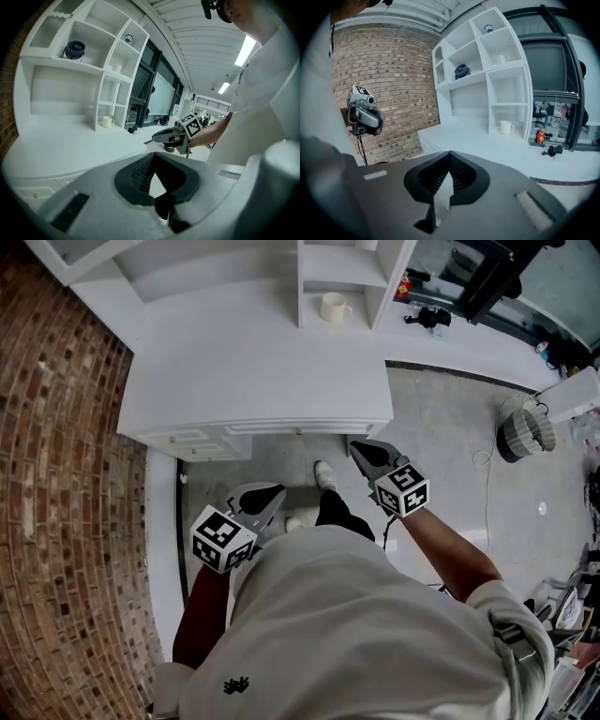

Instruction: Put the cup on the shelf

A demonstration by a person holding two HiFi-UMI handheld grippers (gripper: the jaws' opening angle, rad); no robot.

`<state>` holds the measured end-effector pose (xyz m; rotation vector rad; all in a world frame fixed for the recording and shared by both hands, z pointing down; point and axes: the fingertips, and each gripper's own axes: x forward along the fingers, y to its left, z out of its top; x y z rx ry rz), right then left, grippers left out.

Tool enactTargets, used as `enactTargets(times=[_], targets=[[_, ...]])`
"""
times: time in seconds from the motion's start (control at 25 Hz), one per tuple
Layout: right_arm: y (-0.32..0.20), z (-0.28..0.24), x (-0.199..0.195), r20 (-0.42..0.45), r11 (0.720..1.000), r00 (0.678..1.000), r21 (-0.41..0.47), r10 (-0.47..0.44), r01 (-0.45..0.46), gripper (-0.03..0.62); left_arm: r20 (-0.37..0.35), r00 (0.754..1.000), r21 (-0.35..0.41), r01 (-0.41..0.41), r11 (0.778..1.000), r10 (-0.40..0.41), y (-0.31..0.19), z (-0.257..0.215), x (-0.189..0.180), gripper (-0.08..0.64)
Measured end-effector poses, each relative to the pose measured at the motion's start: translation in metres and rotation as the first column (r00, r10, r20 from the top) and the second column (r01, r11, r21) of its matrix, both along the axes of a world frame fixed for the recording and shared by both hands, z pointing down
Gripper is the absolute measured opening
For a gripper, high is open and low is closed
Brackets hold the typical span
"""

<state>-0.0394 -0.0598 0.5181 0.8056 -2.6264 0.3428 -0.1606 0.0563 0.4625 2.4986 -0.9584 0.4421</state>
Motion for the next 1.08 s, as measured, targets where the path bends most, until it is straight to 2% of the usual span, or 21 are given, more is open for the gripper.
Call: enactTargets(times=[0.6,1.08], targets=[[0.006,0.004,-0.012,-0.014,1.000,1.000,-0.006,-0.028,0.028,0.011,-0.018,1.000,-0.037,0.014,0.999,-0.015,-0.001,0.015,-0.007,0.006],[-0.024,0.006,-0.023,-0.019,0.998,0.998,-0.013,-0.055,0.055,0.010,-0.022,0.999,-0.059,0.025,0.998,-0.026,-0.033,0.021,-0.011,0.006]])
